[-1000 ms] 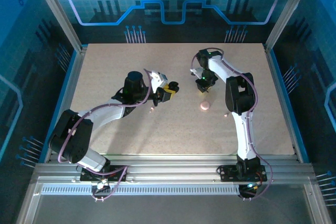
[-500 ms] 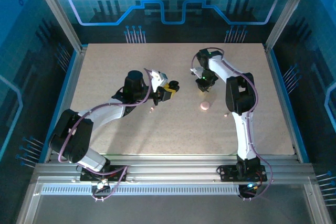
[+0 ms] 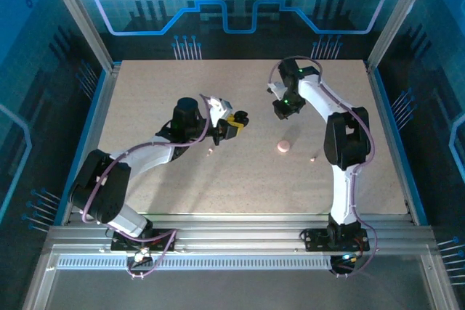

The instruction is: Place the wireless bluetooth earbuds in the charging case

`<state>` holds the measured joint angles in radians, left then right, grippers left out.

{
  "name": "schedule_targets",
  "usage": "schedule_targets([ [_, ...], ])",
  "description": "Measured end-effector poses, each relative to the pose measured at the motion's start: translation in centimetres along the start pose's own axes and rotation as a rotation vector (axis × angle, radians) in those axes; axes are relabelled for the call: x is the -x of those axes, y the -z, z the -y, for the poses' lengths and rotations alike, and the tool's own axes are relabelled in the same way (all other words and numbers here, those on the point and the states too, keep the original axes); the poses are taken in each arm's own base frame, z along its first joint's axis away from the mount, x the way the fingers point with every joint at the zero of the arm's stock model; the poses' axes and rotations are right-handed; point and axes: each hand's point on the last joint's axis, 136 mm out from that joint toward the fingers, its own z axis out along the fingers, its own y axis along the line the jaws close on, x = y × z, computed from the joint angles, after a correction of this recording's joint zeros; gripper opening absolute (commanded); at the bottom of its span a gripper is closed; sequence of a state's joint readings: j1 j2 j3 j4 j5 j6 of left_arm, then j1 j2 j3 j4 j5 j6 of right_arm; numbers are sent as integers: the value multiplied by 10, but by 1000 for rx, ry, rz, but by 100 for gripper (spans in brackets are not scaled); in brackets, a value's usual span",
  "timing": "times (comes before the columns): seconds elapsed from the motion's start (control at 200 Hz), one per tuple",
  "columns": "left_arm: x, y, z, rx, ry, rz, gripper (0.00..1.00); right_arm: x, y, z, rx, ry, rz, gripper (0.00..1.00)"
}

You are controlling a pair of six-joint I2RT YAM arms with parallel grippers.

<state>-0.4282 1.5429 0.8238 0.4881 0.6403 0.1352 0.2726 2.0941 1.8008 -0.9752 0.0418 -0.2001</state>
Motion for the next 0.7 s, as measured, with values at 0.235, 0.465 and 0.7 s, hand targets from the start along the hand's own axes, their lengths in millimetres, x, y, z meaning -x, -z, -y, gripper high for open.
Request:
schedule_targets([
  [0.235, -3, -6, -6, 29, 9, 33, 18, -5, 29, -21, 83, -68, 105, 21],
  [0.465, -15, -16, -6, 38, 19, 44, 18, -8, 57, -46, 199, -146, 221, 21],
  [0.7, -22, -25, -7, 46, 18, 61, 18, -8, 95, -69, 324, -239, 369, 21],
])
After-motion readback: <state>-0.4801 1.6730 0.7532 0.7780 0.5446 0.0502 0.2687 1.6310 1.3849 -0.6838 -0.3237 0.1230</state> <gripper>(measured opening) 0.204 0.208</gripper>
